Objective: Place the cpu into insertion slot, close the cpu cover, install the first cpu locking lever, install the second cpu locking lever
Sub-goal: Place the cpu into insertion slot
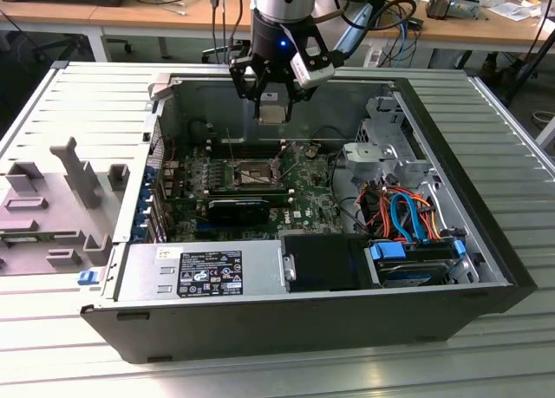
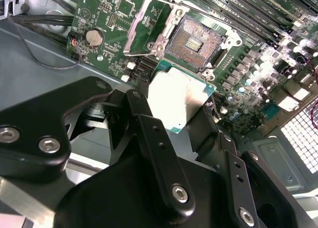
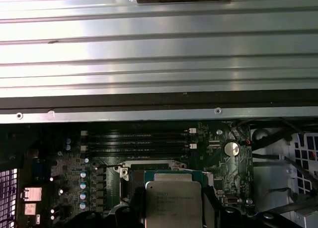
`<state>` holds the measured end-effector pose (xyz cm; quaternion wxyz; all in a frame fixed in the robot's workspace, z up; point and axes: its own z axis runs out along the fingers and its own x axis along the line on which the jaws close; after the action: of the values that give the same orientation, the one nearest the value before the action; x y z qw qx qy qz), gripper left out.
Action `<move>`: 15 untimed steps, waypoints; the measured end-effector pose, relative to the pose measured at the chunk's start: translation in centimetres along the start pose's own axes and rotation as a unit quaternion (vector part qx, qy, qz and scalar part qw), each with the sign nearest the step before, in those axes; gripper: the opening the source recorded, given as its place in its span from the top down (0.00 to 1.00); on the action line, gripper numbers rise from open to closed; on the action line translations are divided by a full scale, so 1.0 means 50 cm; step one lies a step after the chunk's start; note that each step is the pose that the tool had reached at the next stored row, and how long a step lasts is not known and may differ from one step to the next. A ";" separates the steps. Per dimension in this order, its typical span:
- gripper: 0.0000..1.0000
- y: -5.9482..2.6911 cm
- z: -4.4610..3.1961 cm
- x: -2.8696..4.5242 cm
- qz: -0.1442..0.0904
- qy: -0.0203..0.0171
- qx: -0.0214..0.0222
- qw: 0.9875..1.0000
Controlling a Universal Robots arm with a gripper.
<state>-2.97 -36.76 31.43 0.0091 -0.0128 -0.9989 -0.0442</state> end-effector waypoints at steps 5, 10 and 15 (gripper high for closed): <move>0.45 0.000 0.002 0.000 0.000 0.000 0.000 1.000; 0.45 -0.001 0.004 0.000 0.000 0.000 0.000 1.000; 0.45 -0.003 0.020 0.000 0.000 0.000 0.000 1.000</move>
<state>-2.97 -36.83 30.43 0.0091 -0.0128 -0.9989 -0.0442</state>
